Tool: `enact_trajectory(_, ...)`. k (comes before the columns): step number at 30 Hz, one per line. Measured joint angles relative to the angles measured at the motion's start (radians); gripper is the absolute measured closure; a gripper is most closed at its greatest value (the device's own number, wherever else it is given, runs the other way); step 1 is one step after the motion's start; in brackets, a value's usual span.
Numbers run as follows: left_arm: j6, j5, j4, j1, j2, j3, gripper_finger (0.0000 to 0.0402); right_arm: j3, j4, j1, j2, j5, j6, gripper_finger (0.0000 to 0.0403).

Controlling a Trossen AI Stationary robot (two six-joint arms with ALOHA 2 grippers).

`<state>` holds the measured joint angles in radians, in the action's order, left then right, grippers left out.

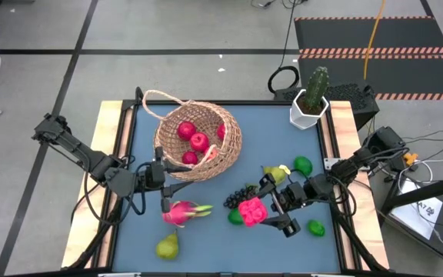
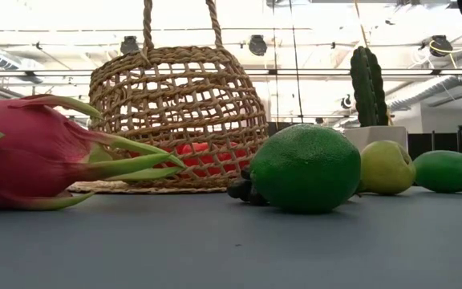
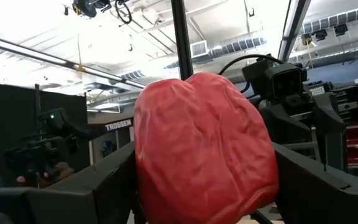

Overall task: Build produce basket
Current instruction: Put the red bell pepper into the basket

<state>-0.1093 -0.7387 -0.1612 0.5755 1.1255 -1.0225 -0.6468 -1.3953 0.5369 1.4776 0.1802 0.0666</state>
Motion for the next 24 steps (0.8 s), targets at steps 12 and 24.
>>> enact_trajectory(12, 0.002, 0.000, 0.000, 0.000, 0.000, 0.000, 0.0231, 0.000, 0.045, 0.000, 0.000, 0.001, -0.071, 0.0103)
enact_trajectory(24, -0.023, 0.000, 0.000, 0.000, 0.000, 0.000, 0.0231, 0.000, 0.156, 0.001, 0.000, 0.002, -0.380, 0.0103)
